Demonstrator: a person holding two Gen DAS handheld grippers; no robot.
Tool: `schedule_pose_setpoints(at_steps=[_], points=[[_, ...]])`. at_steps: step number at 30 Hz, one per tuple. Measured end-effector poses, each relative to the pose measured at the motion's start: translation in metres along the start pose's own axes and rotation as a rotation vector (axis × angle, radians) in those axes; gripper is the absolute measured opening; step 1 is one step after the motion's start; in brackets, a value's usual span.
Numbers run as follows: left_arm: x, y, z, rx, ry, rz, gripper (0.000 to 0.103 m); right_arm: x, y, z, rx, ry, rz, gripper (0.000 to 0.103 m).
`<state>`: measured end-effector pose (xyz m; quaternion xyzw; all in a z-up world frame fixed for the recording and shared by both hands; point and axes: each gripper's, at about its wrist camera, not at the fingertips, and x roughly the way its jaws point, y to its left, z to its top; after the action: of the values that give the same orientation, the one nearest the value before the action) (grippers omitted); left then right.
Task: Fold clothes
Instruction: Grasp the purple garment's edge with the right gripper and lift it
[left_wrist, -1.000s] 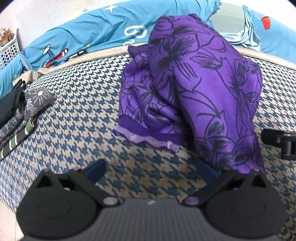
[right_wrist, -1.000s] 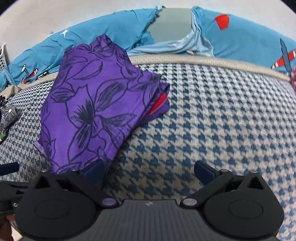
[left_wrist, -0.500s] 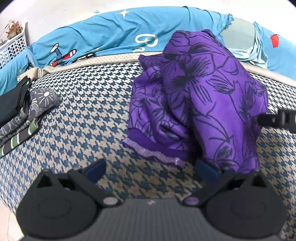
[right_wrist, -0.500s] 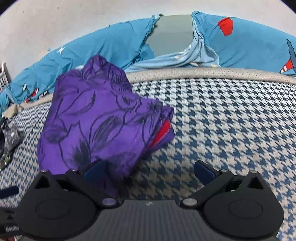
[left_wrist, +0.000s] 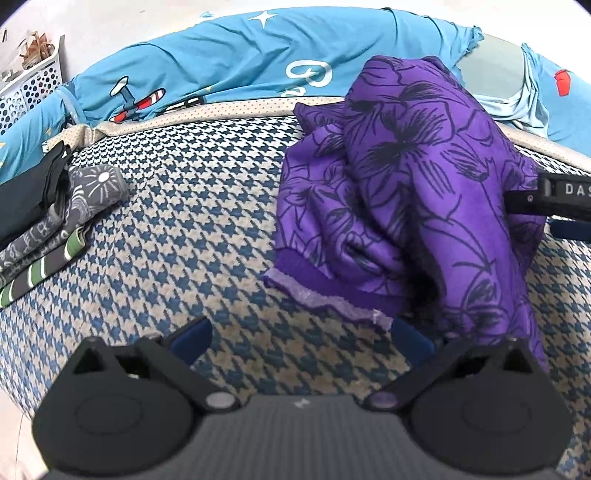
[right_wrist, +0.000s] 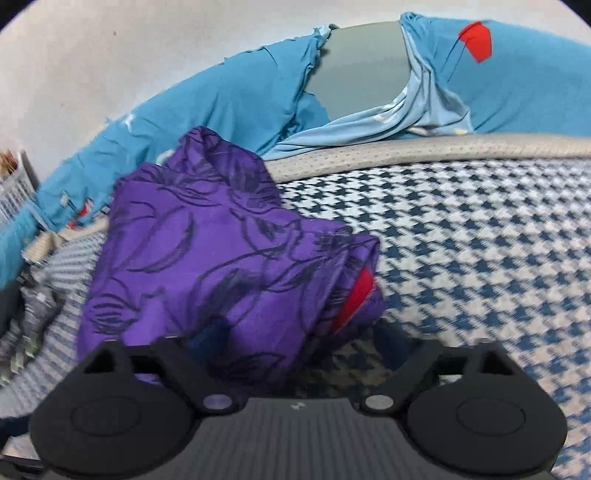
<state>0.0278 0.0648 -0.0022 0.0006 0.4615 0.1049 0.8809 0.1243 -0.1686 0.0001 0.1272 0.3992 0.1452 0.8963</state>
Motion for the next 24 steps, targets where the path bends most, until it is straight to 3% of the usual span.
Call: schedule_pose_setpoints(at_steps=[4,5,6,8,15,24], points=[[0.001,0.003,0.000,-0.010,0.005,0.002,0.103,-0.005,0.010,-0.006,-0.047,-0.047,0.016,0.036],[0.001,0.003,0.000,-0.011,0.006,0.002,0.103,-0.007,0.012,-0.007,-0.060,-0.062,0.014,0.020],[0.001,0.003,-0.001,-0.010,0.006,0.003,0.103,-0.008,0.013,-0.006,-0.064,-0.074,0.010,0.013],[0.001,0.004,-0.001,-0.010,0.005,0.006,0.103,-0.012,0.015,-0.005,-0.067,-0.097,0.010,0.009],[0.001,0.008,0.000,-0.027,0.003,0.009,0.103,-0.035,0.019,-0.006,-0.077,-0.171,0.052,0.008],[-0.010,0.023,0.010,-0.073,-0.052,0.052,0.103,-0.069,0.057,-0.034,-0.250,-0.174,0.254,0.006]])
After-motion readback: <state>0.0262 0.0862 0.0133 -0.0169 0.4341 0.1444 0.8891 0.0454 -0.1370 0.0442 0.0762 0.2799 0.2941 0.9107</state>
